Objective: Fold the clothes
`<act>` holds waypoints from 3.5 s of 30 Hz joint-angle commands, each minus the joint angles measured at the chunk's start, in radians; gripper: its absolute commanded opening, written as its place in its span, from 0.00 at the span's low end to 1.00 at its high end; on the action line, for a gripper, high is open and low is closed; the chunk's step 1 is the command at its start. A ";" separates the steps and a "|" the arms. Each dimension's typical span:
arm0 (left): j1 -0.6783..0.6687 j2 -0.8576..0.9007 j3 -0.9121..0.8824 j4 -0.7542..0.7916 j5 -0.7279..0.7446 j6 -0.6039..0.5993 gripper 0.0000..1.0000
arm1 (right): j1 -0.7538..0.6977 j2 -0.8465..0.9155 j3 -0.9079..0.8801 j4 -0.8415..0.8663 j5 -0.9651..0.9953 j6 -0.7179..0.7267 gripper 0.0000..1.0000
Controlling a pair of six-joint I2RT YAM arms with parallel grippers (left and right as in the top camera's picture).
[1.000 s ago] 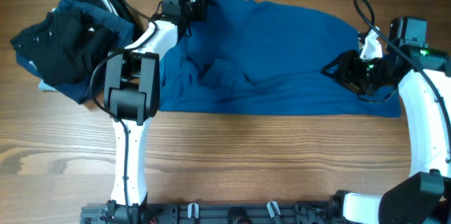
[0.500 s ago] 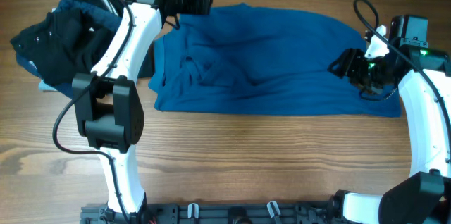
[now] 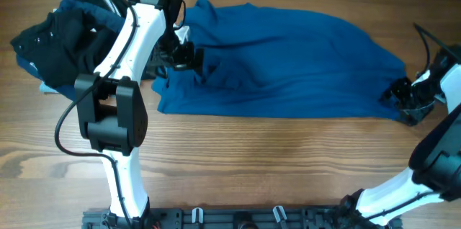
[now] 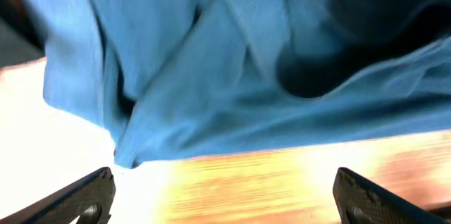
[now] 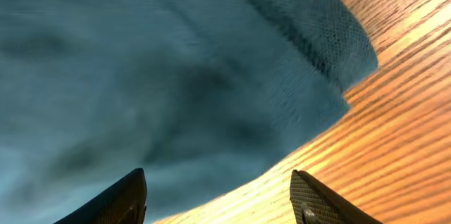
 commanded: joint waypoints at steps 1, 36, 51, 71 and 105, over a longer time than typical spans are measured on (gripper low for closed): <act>0.008 0.003 -0.021 -0.018 -0.075 -0.077 0.99 | 0.002 0.045 -0.005 0.030 -0.039 0.010 0.65; 0.007 -0.278 -0.882 0.290 0.041 -0.291 0.11 | -0.196 0.078 -0.006 -0.067 0.246 0.060 0.13; 0.008 -0.526 -0.414 0.276 0.066 -0.131 0.95 | -0.164 -0.272 0.157 -0.099 -0.324 -0.130 0.45; 0.021 0.113 -0.292 1.296 0.066 -0.076 0.78 | 0.050 -0.307 0.155 -0.198 -0.294 -0.179 0.45; 0.004 -0.196 -0.291 0.790 0.221 0.051 0.14 | 0.050 -0.307 0.155 -0.122 -0.291 -0.179 0.52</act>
